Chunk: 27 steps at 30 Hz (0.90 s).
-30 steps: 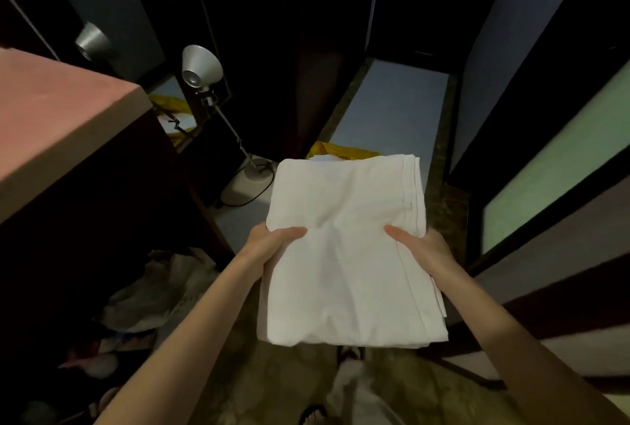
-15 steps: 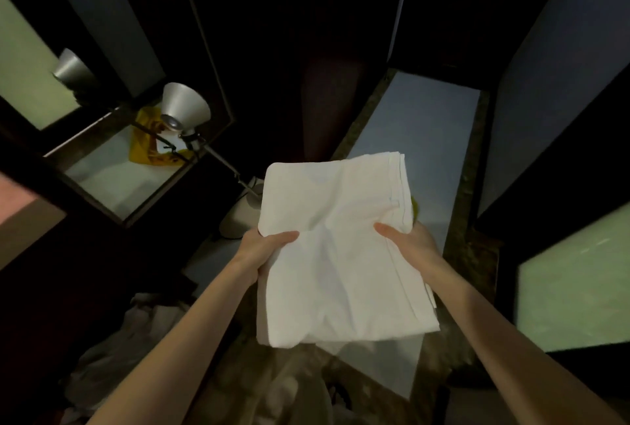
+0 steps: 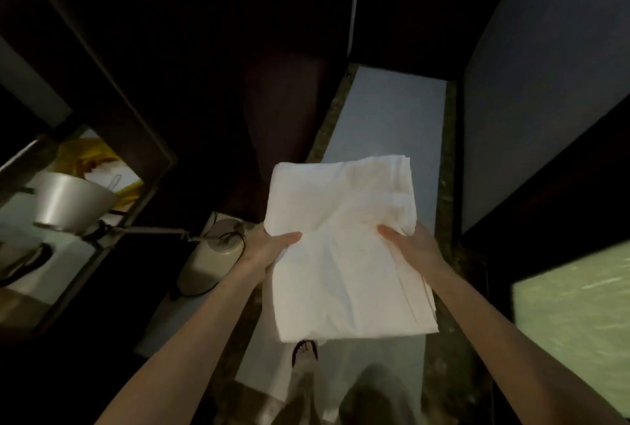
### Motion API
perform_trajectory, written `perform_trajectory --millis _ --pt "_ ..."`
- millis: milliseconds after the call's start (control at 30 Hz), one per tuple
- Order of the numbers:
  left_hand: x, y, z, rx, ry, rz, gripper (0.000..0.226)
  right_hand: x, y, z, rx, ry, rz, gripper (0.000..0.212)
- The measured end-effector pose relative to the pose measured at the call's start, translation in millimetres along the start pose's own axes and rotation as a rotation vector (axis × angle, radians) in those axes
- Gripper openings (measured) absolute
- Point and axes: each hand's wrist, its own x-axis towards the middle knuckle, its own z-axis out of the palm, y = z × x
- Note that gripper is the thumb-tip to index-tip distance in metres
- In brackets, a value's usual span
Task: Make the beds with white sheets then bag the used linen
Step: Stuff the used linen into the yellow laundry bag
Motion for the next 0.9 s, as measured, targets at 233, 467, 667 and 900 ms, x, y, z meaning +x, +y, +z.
perform_trajectory --millis 233,467,667,900 --pt "91.7 29.5 42.9 0.017 0.034 -0.033 0.039 105.6 -17.9 -4.5 -0.050 -0.011 0.015 0.042" --pt "190.4 6.4 67.3 -0.032 0.141 -0.081 0.041 223.2 -6.9 27.6 -0.118 -0.035 -0.027 0.034" --pt "303.2 -58.1 76.5 -0.037 0.203 -0.095 0.048 330.6 52.2 84.4 -0.093 -0.075 0.018 0.035" --pt "451.6 -199.1 76.5 -0.013 0.278 -0.048 0.055 454.0 181.2 190.4 -0.065 -0.138 0.027 0.040"
